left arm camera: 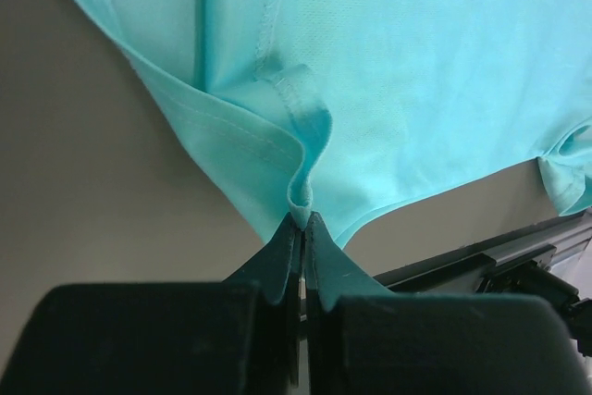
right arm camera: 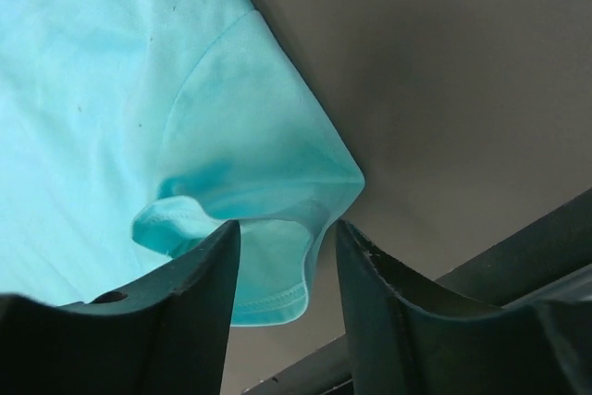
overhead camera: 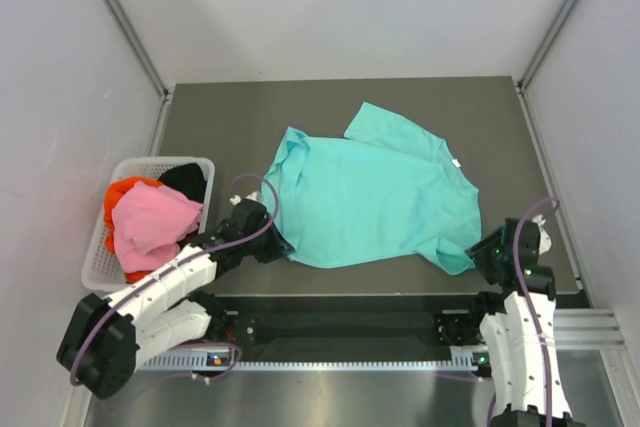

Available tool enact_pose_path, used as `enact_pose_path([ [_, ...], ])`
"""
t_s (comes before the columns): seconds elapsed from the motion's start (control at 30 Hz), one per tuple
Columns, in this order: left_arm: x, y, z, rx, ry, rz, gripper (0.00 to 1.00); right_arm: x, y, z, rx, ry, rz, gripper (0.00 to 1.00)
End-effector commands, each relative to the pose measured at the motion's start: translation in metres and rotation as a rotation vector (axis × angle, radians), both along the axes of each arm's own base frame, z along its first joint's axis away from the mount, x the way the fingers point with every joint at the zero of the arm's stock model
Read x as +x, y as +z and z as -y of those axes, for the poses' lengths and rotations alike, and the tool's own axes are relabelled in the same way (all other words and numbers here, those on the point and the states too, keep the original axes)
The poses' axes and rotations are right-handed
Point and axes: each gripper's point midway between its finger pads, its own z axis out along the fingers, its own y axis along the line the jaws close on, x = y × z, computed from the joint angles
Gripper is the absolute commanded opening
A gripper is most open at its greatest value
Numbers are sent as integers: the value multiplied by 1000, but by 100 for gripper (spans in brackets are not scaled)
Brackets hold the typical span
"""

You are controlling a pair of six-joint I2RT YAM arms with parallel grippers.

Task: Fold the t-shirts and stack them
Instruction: Flatten the tshirt out

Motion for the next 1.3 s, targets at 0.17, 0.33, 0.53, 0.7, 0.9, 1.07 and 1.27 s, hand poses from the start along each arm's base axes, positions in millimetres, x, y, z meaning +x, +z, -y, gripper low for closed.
enact_pose_path([
  [0.17, 16, 16, 19, -68, -58, 88, 0, 8, 16, 18, -27, -153, 11, 53],
  [0.33, 16, 19, 19, -66, -75, 107, 0, 15, 21, 19, -11, -171, -11, 54],
  [0.53, 16, 24, 18, -68, -78, 129, 0, 19, 17, 16, 31, -200, -20, 54],
  [0.7, 15, 24, 15, -56, -79, 136, 0, 14, 2, 9, 74, -215, -53, 54],
  [0.9, 16, 26, 16, -60, -76, 141, 0, 11, -8, 7, 87, -223, -51, 50],
  [1.07, 19, 31, 16, -64, -67, 152, 0, 26, 4, 10, 72, -201, 12, 0],
  [1.27, 79, 103, 6, -10, 69, 357, 0, 90, 100, 35, -77, -129, 257, 0],
])
